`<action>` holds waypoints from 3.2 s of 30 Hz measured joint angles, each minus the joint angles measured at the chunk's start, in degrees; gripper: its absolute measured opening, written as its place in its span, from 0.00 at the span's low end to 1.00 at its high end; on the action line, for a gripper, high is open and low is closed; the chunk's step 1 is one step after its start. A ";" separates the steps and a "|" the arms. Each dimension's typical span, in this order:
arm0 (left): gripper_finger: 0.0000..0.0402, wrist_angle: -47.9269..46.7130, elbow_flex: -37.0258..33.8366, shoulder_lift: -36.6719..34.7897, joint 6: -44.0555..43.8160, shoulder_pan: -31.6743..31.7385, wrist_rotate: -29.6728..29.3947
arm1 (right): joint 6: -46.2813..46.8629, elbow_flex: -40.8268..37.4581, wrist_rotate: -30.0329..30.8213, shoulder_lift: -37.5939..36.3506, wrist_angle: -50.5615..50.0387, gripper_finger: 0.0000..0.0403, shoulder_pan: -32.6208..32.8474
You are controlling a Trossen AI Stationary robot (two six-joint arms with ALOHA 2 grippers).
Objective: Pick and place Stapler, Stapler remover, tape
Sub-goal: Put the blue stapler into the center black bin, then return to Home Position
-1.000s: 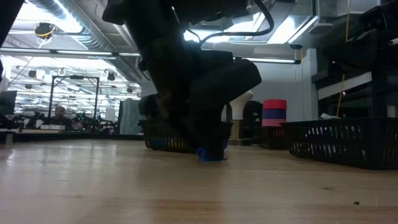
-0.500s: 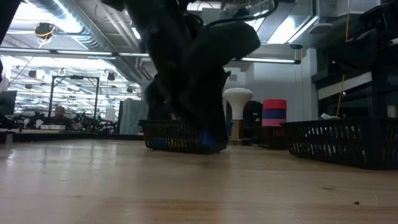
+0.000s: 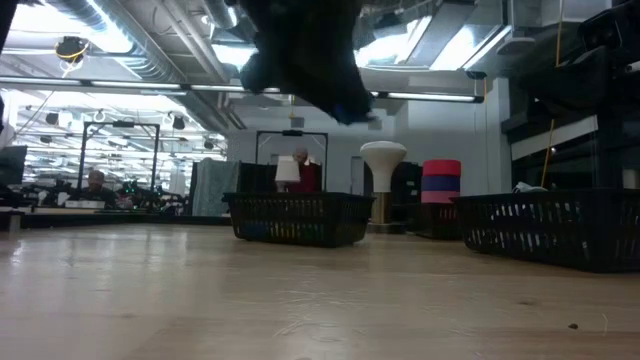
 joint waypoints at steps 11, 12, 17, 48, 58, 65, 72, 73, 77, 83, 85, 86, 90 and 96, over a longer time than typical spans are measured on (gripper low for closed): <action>0.18 -9.58 0.00 -8.04 -0.19 0.57 -8.60 | -0.02 0.00 0.00 0.02 0.00 0.04 0.02; 0.18 -10.90 0.00 -8.43 -0.56 0.95 -8.93 | -0.01 0.00 0.00 0.01 0.00 0.04 0.01; 0.18 -15.65 0.00 -8.83 -1.99 3.67 -9.82 | -0.01 0.01 0.00 0.00 0.00 0.04 0.00; 0.24 0.63 -19.19 -8.48 -3.04 15.69 2.53 | 0.00 0.00 0.00 0.00 0.00 0.04 0.02; 0.25 0.63 -19.19 -8.48 -3.04 15.64 2.88 | -0.02 0.00 0.02 0.00 0.00 0.04 0.02; 0.24 0.63 -19.19 -8.48 2.10 15.63 5.76 | -0.01 0.00 0.00 0.00 0.00 0.04 0.00; 0.23 0.78 -19.19 -8.61 8.40 13.62 13.62 | 0.00 0.00 0.00 0.00 0.00 0.04 0.01; 0.23 0.72 -19.19 -8.64 9.66 13.00 14.62 | -0.01 0.00 0.01 0.00 0.00 0.04 0.01; 0.23 0.76 -19.19 -8.67 16.29 10.32 17.91 | -0.02 0.00 0.00 0.00 0.00 0.04 0.02; 0.23 0.45 -19.19 -8.69 20.95 7.07 16.06 | -0.02 0.00 0.00 0.00 0.01 0.04 0.02; 0.23 0.48 -19.30 -8.94 22.29 6.69 16.21 | -0.01 0.00 0.01 0.00 0.00 0.04 0.01; 0.23 0.89 -19.90 -9.61 22.70 6.47 16.23 | 0.00 0.00 0.00 0.00 0.00 0.04 0.00; 0.22 6.24 -26.52 -15.75 22.99 6.19 17.37 | 0.00 0.00 0.00 0.00 0.01 0.04 0.01; 0.24 19.79 -42.45 -33.44 24.17 5.01 17.70 | -0.01 0.00 0.00 0.00 0.02 0.04 0.02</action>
